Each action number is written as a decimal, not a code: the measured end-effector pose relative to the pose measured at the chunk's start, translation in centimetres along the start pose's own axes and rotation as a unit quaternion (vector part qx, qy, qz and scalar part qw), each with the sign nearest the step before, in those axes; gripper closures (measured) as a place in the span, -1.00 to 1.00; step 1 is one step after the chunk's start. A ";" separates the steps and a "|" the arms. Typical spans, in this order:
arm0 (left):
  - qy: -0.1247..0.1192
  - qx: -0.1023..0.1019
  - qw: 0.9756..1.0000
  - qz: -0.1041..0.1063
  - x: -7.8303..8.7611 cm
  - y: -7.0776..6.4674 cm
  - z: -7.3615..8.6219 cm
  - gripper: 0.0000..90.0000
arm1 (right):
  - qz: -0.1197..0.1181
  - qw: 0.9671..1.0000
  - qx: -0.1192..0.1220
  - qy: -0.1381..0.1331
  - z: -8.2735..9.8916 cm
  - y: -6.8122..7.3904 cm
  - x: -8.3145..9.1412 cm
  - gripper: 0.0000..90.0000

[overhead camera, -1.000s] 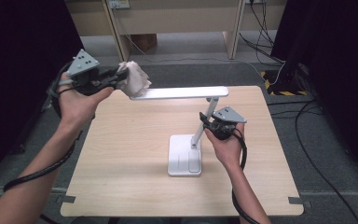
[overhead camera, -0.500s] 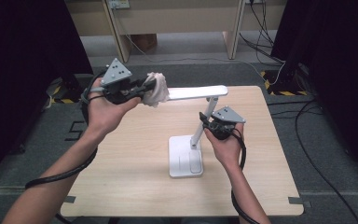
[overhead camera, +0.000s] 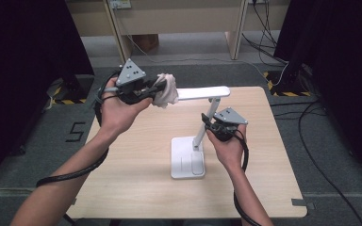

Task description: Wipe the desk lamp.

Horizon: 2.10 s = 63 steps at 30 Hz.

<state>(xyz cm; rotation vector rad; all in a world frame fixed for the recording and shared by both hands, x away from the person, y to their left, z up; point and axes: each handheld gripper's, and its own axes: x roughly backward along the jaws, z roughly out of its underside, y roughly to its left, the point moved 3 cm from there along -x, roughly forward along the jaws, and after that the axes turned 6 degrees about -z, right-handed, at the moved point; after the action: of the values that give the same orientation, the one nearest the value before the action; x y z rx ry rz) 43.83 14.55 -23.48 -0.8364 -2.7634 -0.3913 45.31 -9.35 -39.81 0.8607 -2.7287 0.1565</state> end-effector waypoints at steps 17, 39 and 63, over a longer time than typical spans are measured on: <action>0.001 0.004 1.000 0.017 -1.9 -2.1 -0.8 0.69 | 0.001 1.000 -0.003 -0.001 0.1 0.0 0.0 0.43; 0.002 0.000 1.000 0.028 -4.0 -4.2 -1.8 0.69 | 0.004 1.000 -0.007 -0.003 0.4 0.2 0.0 0.44; 0.009 0.000 0.999 0.044 -6.4 -6.8 -3.2 0.68 | 0.006 1.000 -0.004 -0.002 0.4 0.1 0.1 0.43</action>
<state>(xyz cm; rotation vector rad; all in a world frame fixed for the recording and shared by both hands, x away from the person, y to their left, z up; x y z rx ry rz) 45.61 4.85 -23.65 -0.9475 -2.6988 -0.3816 45.07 -9.38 -40.21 0.8430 -2.7373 0.1476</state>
